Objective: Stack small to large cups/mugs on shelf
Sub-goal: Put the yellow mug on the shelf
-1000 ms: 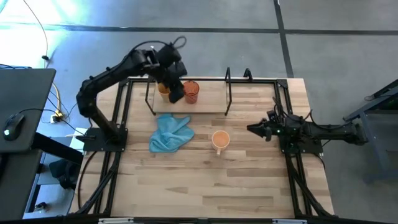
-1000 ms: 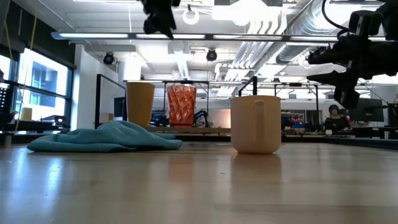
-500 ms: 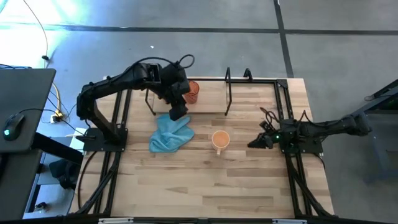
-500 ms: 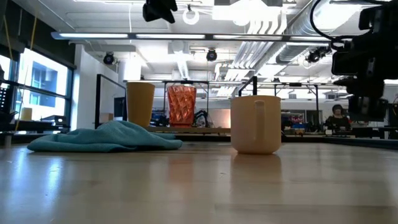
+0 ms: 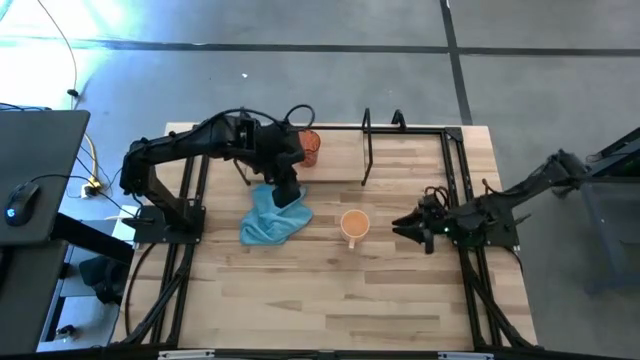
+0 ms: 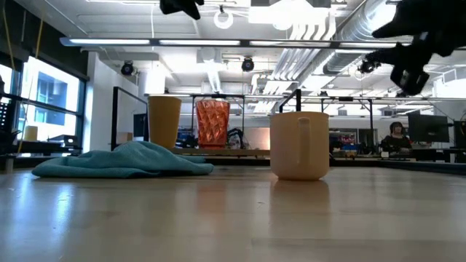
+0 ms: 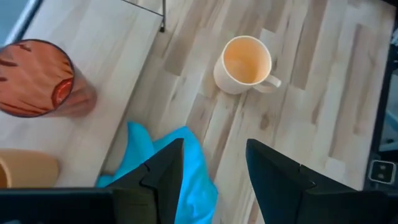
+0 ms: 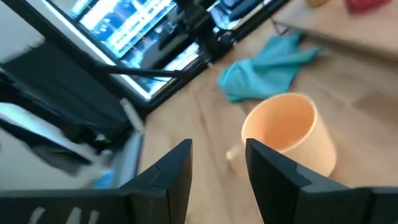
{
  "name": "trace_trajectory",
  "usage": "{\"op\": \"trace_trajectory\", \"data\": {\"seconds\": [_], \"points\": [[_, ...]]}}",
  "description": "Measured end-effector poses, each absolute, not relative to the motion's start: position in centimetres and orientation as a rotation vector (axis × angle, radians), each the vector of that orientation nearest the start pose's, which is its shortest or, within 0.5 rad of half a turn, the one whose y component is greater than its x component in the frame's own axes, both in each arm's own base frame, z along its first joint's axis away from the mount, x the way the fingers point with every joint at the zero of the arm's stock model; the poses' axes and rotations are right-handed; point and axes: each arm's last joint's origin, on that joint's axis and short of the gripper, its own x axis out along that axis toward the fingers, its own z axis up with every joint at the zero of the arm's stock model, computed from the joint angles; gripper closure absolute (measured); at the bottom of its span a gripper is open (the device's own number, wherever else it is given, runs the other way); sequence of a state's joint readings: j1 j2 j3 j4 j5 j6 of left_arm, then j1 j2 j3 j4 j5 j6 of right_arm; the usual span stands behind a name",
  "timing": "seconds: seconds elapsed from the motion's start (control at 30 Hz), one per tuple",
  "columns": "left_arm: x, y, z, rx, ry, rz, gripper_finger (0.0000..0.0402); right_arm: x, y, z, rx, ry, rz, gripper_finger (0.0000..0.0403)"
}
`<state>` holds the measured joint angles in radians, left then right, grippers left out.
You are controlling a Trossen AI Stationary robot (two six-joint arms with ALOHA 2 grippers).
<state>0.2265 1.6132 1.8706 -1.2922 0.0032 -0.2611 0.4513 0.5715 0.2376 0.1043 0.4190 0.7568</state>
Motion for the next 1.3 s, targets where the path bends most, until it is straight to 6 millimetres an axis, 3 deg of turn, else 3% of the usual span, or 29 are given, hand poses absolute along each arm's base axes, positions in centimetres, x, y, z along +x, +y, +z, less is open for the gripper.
{"op": "trace_trajectory", "data": {"seconds": [0.2, 0.4, 0.53, 0.67, 0.93, 1.13, 1.3], "points": [[29.0, 5.1, 41.2, -0.282, 0.963, 0.428, 0.0238, 14.6, 7.7, 19.2, 0.574, 0.318, -0.138, 0.0263], [26.8, 3.4, 42.6, -0.159, 0.934, 0.518, 0.0238, 16.5, 11.9, 19.3, 0.484, 0.263, -0.328, 0.0263], [24.2, 3.0, 44.4, -0.123, 0.857, 0.584, 0.0238, 19.3, 14.9, 19.4, 0.394, 0.199, -0.456, 0.0263], [21.4, 2.8, 46.0, -0.146, 0.777, 0.591, 0.0238, 23.4, 17.1, 18.6, 0.323, 0.248, -0.523, 0.0263], [16.2, 2.4, 48.3, -0.159, 0.652, 0.585, 0.0238, 29.8, 20.2, 17.1, 0.338, 0.334, -0.704, 0.0263], [14.0, 2.3, 48.7, -0.158, 0.641, 0.581, 0.0238, 31.8, 21.8, 17.1, 0.342, 0.41, -0.816, 0.0263], [13.1, 2.2, 48.9, -0.161, 0.635, 0.566, 0.0238, 32.3, 22.5, 17.2, 0.37, 0.467, -0.926, 0.0263]]}}
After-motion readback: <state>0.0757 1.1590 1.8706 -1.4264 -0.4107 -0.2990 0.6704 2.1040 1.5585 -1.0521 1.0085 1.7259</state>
